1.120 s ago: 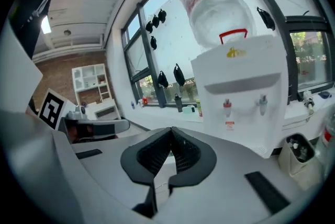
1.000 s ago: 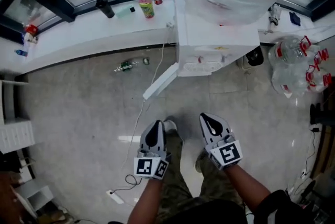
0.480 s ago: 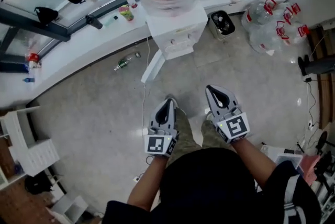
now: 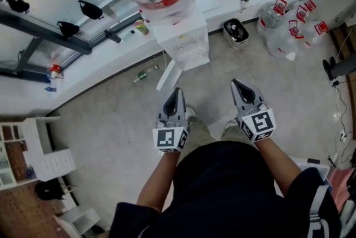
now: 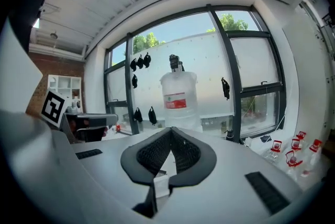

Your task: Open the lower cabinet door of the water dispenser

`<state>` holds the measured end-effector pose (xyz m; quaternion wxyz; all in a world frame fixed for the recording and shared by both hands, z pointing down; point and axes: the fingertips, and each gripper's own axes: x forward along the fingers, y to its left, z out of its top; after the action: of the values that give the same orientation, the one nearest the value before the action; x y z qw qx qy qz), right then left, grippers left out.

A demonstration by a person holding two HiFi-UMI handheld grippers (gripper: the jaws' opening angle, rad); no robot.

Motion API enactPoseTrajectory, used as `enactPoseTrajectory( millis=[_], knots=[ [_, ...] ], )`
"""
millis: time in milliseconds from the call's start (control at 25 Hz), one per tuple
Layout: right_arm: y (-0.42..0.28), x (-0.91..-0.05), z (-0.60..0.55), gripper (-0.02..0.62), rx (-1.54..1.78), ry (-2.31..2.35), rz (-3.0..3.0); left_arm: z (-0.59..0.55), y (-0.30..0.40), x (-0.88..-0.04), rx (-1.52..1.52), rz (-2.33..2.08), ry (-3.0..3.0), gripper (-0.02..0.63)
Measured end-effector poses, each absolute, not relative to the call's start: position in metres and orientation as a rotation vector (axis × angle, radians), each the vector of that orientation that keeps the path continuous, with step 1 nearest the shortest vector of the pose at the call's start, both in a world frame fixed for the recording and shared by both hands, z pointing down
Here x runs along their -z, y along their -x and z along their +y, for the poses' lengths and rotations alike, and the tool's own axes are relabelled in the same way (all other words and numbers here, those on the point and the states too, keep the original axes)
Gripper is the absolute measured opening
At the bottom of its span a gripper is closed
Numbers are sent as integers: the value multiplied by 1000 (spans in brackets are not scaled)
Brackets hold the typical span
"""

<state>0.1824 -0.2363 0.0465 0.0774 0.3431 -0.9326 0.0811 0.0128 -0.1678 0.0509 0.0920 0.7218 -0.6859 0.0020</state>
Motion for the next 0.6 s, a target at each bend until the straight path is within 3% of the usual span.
enactPoseTrajectory(
  millis=[600],
  knots=[
    [-274,-38,-240,-2,-176,-1035,-2797,-138,-68,-47,6,-2134,-2097,5]
  ],
)
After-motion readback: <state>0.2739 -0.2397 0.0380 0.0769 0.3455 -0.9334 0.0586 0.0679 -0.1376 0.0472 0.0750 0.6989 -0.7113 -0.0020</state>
